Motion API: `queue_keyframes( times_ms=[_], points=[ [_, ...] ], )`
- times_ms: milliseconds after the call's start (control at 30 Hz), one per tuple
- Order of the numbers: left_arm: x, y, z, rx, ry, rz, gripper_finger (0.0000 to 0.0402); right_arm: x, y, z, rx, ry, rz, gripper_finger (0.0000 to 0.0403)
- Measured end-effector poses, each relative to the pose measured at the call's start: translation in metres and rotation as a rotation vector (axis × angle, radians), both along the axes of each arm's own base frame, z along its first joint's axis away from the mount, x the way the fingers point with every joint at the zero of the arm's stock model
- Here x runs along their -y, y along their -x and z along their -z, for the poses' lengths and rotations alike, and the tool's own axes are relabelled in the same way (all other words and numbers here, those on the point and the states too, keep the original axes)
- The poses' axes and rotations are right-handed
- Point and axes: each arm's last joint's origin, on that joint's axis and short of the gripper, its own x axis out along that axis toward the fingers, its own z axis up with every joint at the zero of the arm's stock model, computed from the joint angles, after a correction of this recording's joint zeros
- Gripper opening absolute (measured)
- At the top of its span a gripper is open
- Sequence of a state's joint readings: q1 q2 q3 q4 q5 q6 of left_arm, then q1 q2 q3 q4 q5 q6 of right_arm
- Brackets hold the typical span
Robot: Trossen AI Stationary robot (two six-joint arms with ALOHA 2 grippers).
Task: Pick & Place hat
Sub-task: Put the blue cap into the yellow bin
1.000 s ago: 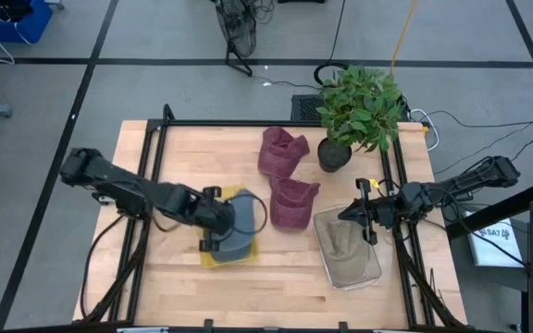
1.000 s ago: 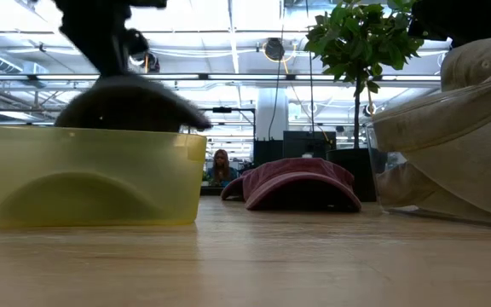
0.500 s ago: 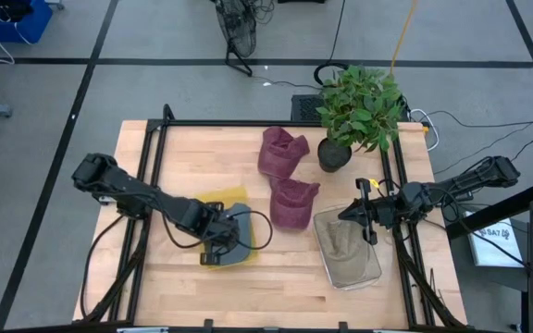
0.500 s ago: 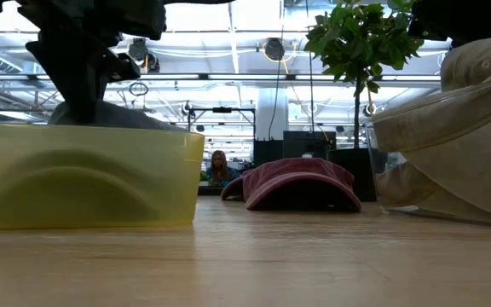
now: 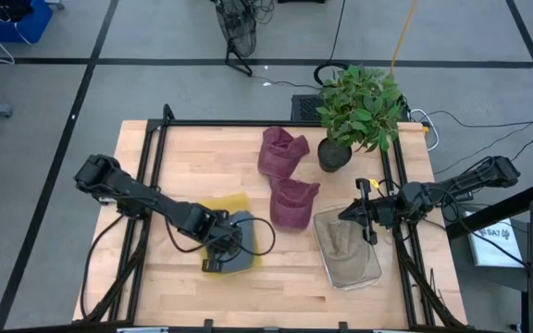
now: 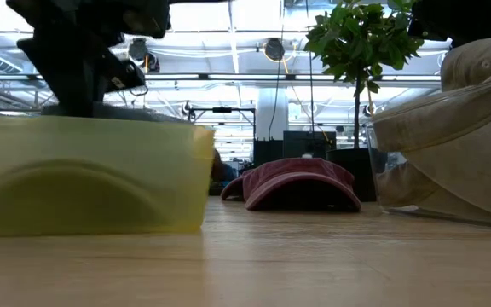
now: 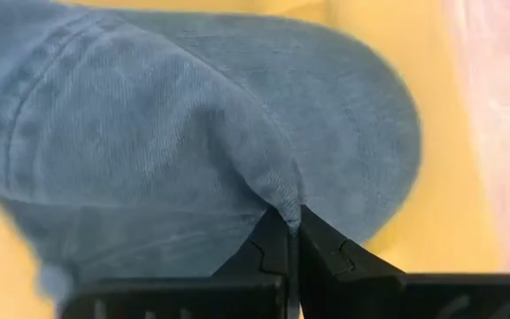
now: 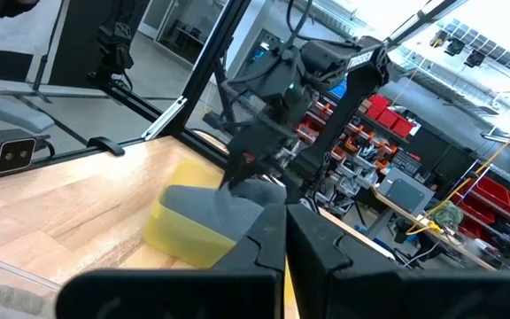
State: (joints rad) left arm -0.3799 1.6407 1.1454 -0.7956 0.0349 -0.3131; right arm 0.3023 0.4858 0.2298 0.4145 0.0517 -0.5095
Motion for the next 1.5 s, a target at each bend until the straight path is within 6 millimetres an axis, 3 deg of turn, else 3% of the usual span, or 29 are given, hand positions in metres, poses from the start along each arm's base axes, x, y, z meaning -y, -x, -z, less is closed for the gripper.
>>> queue_keyframes(
  times_ms=[200, 433, 967, 1200, 1500],
  points=[
    [0.003, -0.003, 0.016, -0.066, 0.010, 0.010, 0.0017, 0.000, 0.000, 0.000, -0.001, 0.000, 0.000, 0.0000],
    [0.002, -0.003, 0.015, -0.071, 0.017, -0.001, 0.0012, 0.000, 0.000, 0.000, -0.003, 0.001, 0.000, 0.0000],
    [0.000, -0.001, 0.015, -0.067, -0.034, 0.018, 0.0130, 0.000, 0.000, 0.000, 0.000, 0.000, 0.000, 0.0000],
    [0.000, 0.011, -0.003, -0.078, 0.080, 0.049, 0.0166, 0.000, 0.000, 0.000, 0.001, 0.000, 0.000, 0.0000],
    [-0.008, 0.025, -0.038, 0.048, 0.094, 0.047, 0.0175, 0.000, 0.000, 0.000, -0.001, -0.010, -0.001, 0.0000]
  ],
)
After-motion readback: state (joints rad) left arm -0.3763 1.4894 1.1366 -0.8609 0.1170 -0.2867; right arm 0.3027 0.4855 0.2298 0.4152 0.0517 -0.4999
